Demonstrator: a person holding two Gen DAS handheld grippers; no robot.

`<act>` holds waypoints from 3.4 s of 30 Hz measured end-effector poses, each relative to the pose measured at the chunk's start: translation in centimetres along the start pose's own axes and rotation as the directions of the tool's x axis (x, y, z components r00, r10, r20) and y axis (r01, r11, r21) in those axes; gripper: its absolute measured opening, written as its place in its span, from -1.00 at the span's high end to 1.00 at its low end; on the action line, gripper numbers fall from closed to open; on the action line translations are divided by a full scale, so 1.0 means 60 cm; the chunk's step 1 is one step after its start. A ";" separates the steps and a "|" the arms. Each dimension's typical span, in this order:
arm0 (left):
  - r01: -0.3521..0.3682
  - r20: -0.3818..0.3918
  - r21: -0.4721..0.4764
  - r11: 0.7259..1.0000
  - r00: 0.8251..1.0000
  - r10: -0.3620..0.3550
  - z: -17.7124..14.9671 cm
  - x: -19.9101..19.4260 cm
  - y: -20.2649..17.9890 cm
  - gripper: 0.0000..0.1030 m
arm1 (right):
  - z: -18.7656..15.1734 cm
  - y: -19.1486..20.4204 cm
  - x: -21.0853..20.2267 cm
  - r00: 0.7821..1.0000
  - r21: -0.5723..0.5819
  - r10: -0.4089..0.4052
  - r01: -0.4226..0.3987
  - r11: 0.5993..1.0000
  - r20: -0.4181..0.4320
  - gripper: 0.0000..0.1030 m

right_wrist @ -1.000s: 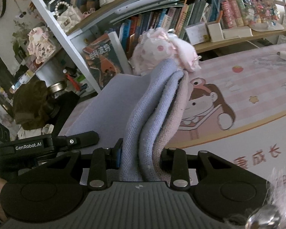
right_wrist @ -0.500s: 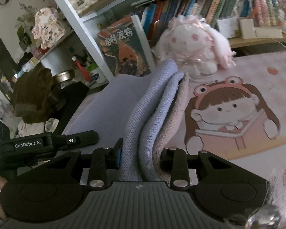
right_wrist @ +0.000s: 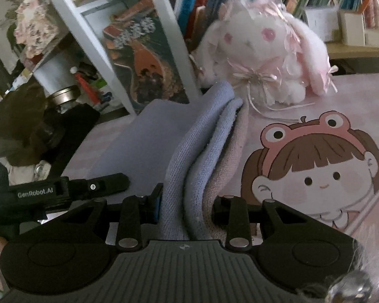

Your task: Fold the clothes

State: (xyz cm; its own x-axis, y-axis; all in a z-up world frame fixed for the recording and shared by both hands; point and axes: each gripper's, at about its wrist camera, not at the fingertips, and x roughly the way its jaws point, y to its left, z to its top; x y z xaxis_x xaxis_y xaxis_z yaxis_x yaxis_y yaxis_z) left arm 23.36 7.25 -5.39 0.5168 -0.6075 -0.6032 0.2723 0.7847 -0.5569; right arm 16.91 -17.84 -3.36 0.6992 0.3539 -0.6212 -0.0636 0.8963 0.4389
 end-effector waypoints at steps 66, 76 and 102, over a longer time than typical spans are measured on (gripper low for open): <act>-0.411 0.147 0.270 0.871 0.911 0.385 -0.177 -0.140 -0.084 -0.96 | -0.193 0.083 -0.129 0.900 -0.112 -0.415 0.430 0.896 0.135 -0.96; -0.415 0.137 0.294 0.861 0.910 0.392 -0.185 -0.135 -0.088 -0.97 | -0.200 0.082 -0.127 0.890 -0.085 -0.443 0.453 0.888 0.112 -0.97; -0.404 0.124 0.294 0.866 0.915 0.384 -0.181 -0.133 -0.089 -1.00 | -0.200 0.073 -0.117 0.883 -0.049 -0.462 0.466 0.883 0.078 -0.97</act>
State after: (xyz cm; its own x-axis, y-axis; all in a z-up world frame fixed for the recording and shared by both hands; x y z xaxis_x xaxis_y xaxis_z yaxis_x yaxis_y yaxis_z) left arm 8.98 6.58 -3.82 0.6780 -0.2388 -0.6952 0.2660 0.9614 -0.0708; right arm 3.18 -13.18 -4.89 0.7024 -0.1224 -0.7012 0.2351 0.9697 0.0663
